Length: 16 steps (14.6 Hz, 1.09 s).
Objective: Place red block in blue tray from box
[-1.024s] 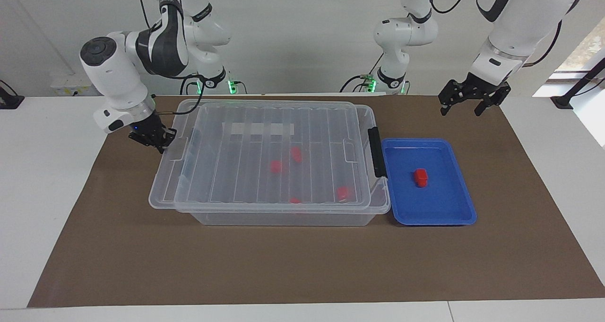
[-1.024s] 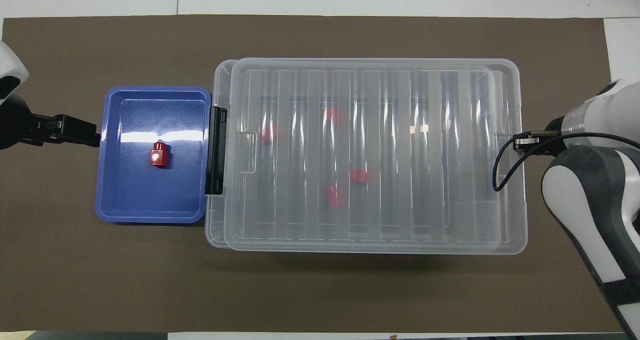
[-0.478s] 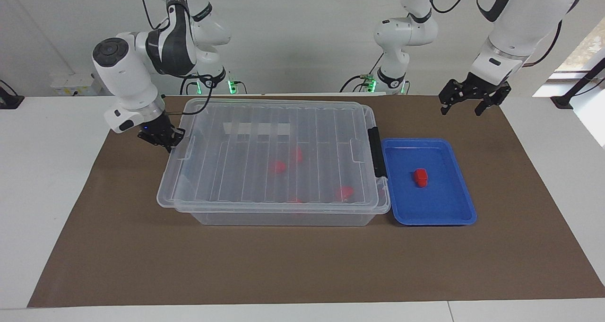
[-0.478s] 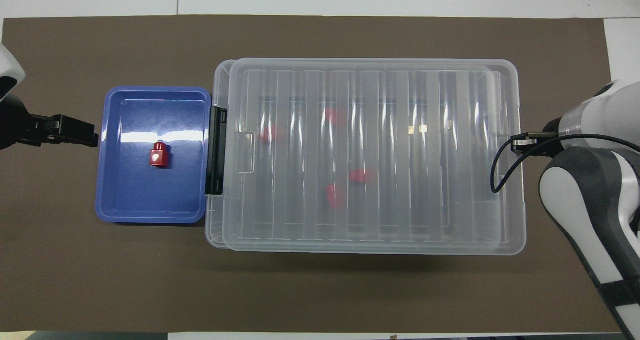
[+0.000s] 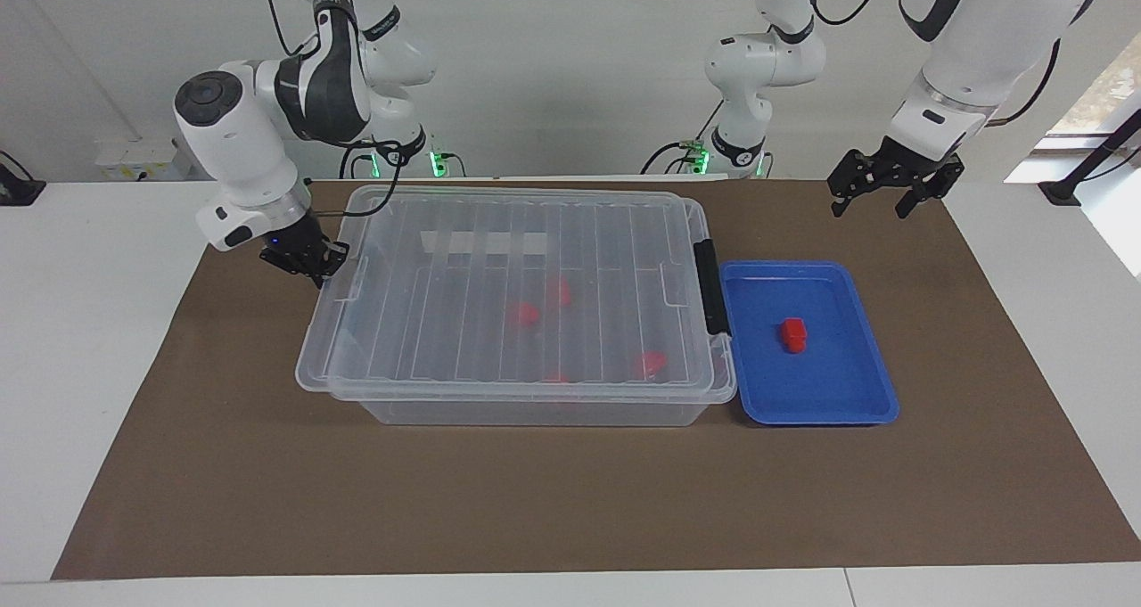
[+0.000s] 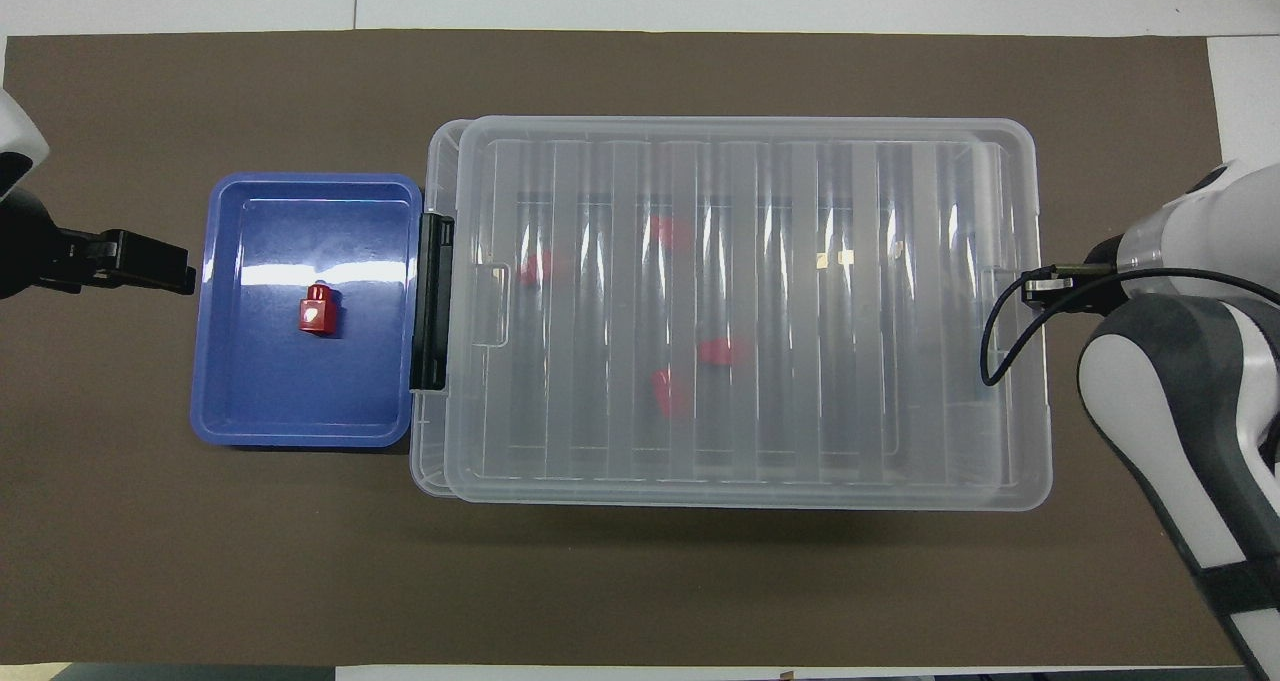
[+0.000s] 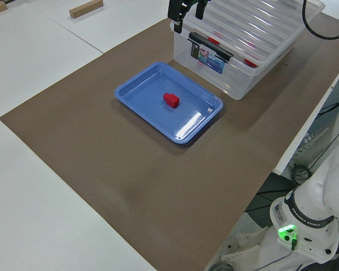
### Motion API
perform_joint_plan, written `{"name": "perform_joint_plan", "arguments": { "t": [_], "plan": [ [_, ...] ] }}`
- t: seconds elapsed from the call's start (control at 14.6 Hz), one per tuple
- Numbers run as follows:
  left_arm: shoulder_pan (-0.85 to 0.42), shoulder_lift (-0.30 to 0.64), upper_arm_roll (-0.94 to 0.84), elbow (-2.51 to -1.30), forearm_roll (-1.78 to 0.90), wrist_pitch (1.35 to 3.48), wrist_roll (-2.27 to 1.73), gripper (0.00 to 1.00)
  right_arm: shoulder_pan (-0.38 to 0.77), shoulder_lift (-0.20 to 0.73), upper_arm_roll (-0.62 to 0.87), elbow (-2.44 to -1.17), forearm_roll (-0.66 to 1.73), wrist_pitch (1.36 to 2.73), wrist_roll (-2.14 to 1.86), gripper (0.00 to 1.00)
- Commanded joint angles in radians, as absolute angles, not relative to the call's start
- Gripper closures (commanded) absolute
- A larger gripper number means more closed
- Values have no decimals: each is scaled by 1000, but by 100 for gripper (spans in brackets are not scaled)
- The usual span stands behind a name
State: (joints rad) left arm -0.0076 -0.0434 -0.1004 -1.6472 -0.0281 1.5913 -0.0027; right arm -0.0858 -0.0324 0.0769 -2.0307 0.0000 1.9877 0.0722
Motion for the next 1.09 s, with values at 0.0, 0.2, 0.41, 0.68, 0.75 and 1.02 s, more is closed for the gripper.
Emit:
{"name": "perform_joint_plan", "arguments": {
  "t": [0.0, 0.2, 0.41, 0.68, 0.75, 1.02],
  "plan": [
    [3, -64, -104, -1666, -29, 1586, 8, 0, -86, -57, 83, -2057, 23, 2008, 94, 100],
    [3, -64, -104, -1666, -29, 1586, 8, 0, -86, -57, 84, -2057, 23, 2008, 95, 100],
    [3, -64, -104, -1666, -29, 1586, 8, 0, -86, -57, 84, -2057, 23, 2008, 95, 100],
    [3, -64, -104, -1666, -29, 1586, 8, 0, -84, -57, 86, -2057, 23, 2010, 100, 100],
    [3, -64, -104, -1666, -29, 1586, 8, 0, -84, -57, 89, -2057, 23, 2010, 104, 100],
    [3, -64, -104, -1666, -29, 1586, 8, 0, -65, -57, 101, -2056, 23, 2005, 135, 100]
  ]
}}
